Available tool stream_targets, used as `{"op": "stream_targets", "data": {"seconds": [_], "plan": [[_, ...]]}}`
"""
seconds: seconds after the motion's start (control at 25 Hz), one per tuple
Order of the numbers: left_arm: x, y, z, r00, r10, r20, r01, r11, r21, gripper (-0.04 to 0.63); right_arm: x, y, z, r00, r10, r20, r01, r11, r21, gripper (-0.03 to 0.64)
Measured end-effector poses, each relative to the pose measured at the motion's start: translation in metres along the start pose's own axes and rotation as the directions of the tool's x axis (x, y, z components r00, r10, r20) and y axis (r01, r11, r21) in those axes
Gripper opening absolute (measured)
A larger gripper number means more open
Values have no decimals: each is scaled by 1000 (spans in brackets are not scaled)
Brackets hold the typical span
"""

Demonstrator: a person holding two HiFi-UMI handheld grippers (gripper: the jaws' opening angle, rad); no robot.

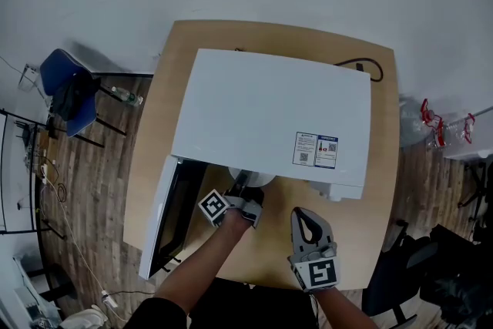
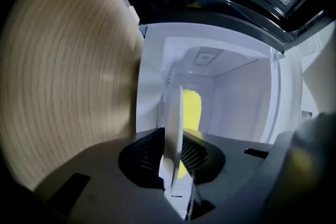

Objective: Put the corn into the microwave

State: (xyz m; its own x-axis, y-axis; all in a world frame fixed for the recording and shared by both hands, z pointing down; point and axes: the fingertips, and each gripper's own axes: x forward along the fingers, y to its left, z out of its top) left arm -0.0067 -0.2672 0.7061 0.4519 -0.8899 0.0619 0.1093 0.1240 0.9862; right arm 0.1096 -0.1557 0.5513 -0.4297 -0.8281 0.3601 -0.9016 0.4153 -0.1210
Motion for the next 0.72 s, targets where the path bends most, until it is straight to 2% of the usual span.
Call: {"op": "stream_targets", "data": {"seconds": [0.24, 0.32, 0.48, 0.72], "plan": [[-10, 4, 5, 1000, 15, -14, -15, 1000, 16, 128, 2, 4, -8, 999, 18, -43, -17, 999, 30, 60], [-14, 2, 6, 1000, 20, -18, -20, 999, 26, 134, 2, 6, -8, 999, 25, -36, -24, 999, 24, 60], [-28, 0, 9, 999, 47, -26, -45, 995, 90, 141, -2, 10, -5, 999, 24, -20, -24, 999, 41, 60], [-57, -1, 4, 997, 80, -22, -76, 990, 123, 141, -11, 27, -1, 999, 44, 0, -44, 999, 16, 60]]}}
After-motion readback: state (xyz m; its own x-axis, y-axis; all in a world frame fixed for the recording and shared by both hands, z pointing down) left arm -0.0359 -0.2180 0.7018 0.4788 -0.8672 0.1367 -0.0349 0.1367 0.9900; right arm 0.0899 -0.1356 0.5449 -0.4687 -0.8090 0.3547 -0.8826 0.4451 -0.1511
